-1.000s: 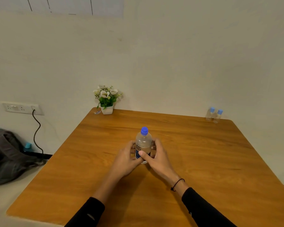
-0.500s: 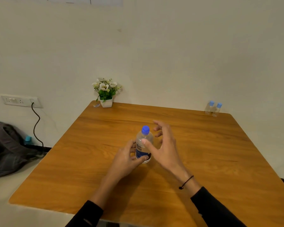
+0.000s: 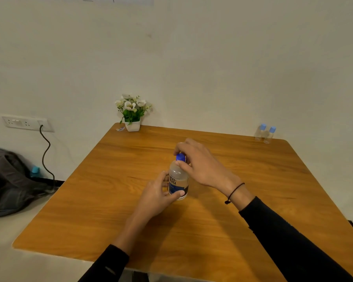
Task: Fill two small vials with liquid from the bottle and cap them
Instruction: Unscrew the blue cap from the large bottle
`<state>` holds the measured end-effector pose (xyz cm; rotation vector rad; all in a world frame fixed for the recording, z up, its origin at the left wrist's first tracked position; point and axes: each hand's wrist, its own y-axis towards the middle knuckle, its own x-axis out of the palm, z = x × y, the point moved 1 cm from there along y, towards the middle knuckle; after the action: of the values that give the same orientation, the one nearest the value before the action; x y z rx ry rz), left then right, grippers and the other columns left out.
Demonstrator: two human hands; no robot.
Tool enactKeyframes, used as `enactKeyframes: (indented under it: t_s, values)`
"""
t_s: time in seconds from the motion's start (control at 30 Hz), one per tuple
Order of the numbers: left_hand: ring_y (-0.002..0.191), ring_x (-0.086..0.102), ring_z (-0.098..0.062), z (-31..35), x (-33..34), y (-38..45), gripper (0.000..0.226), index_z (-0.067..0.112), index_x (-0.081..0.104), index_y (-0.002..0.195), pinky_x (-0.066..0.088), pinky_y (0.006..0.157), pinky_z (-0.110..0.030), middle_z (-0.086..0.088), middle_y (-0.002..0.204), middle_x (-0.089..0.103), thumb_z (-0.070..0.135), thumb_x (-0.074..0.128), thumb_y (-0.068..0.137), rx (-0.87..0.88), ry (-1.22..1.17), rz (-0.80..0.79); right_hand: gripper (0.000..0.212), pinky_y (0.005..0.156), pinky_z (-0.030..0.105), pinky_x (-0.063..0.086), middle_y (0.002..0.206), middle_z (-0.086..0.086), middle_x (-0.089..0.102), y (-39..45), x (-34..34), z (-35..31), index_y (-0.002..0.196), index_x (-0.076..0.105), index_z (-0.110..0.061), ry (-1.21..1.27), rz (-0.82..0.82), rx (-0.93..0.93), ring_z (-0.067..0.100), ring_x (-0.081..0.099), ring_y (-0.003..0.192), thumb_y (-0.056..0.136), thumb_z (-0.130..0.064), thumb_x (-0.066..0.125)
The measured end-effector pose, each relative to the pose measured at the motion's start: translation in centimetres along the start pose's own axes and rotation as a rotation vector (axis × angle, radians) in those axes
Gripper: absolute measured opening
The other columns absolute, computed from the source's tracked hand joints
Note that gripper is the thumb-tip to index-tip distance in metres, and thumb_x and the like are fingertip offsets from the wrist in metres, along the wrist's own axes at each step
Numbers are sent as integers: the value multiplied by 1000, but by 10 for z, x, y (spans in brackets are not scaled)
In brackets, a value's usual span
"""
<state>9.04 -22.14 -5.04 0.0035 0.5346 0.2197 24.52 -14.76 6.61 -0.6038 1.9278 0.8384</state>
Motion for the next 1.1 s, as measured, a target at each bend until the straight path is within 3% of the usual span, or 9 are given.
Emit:
enactKeyframes:
  t_s: [0.1,0.23,0.43,0.67,0.87,0.97,1.1]
  values:
    - [129,66,-16,-1,0,0,78,21,51,149,63,103,-41,-1,144,67,39,89,84,1,9,-3,13,75,17,39,107,-12,54,2,-5,2,111,58,-29,68,25,-7,3,52,92,100,-28,67]
    - [127,65,-12,-2,-1,-1,79,24,49,150,63,102,-34,2,144,66,41,89,84,6,7,-4,23,69,18,56,107,-13,63,-2,-13,14,103,56,-31,307,186,86,5,65,94,93,-22,75]
    - [127,64,-12,-2,-3,2,81,25,48,151,62,102,-34,4,142,65,42,90,83,1,29,-9,32,92,42,63,121,0,62,-23,-13,36,129,68,-23,648,257,108,18,74,108,99,-10,70]
    - [123,63,-8,-5,5,5,77,27,49,147,61,93,-22,5,141,65,44,89,83,4,57,-31,18,82,24,59,105,-11,73,-53,4,62,99,78,-23,590,451,236,11,70,105,90,-8,81]
    - [122,65,-10,-4,-1,5,74,26,50,144,63,96,-29,7,138,65,43,89,83,4,52,-6,25,78,26,60,101,-13,73,-68,41,77,91,72,-28,473,394,349,5,70,98,87,-6,82]
    - [126,65,-13,-2,2,3,74,24,50,145,64,100,-36,3,141,66,39,89,83,3,44,-6,32,80,25,61,103,-15,70,-76,55,83,95,64,-36,415,358,412,2,68,96,90,-9,80]
    - [126,66,-13,-2,-1,2,72,23,52,144,64,101,-40,3,137,67,36,89,84,12,2,-16,42,81,20,58,112,-13,65,-84,63,85,115,53,-35,391,359,460,0,65,100,92,-13,80]
